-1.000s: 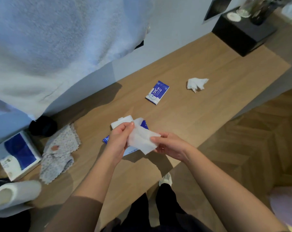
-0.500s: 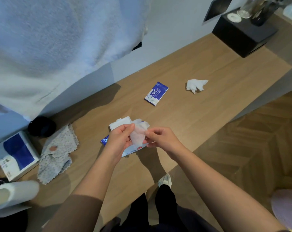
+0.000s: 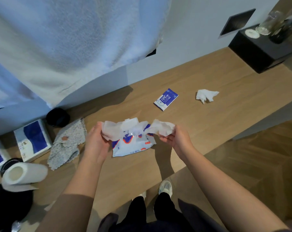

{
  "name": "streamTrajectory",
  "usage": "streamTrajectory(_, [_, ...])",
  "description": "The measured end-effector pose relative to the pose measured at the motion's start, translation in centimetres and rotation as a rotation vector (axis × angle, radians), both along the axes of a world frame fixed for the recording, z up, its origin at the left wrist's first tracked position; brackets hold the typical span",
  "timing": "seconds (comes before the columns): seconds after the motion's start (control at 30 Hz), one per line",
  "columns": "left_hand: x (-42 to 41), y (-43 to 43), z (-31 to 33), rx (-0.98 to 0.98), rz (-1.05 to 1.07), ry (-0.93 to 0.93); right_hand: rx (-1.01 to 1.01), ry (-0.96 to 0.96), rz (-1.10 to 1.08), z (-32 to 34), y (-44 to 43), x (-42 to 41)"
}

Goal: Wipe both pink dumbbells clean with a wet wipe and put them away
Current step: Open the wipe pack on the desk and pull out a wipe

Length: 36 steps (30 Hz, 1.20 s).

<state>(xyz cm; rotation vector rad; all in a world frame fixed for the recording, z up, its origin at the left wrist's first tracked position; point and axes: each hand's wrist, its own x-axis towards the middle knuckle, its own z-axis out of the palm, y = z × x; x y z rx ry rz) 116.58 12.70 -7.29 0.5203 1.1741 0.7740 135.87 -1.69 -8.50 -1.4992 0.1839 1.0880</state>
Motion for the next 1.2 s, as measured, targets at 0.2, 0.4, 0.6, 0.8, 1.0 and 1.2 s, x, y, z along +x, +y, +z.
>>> streamTrajectory(0.2, [-2.2, 0.6, 0.1, 0.055, 0.003, 0.049, -0.014, -0.015, 0.119, 1.0, 0.8, 0.1])
streamTrajectory(0.4, [-2.9, 0.2, -0.2, 0.115, -0.134, -0.035, 0.127, -0.140, 0.466, 2.1, 3.3, -2.0])
streamTrajectory(0.6, [-4.0, -0.3, -0.2, 0.112, -0.157, 0.007, -0.107, -0.315, 0.625, 0.0, 5.0, -3.1])
streamTrajectory(0.8, [-3.8, -1.0, 0.1, 0.074, -0.171, 0.084, -0.353, -0.583, 0.764, -1.6, 4.7, -3.5])
streamTrajectory(1.0, [-1.7, -1.2, 1.2, 0.060, -0.300, 0.069, -0.558, -0.764, 0.868, -1.0, 2.9, -2.8])
streamTrajectory(1.2, [0.6, -1.3, 2.4, 0.070, -0.569, 0.059, -0.068, -0.401, 0.399, 0.7, 0.7, -4.1])
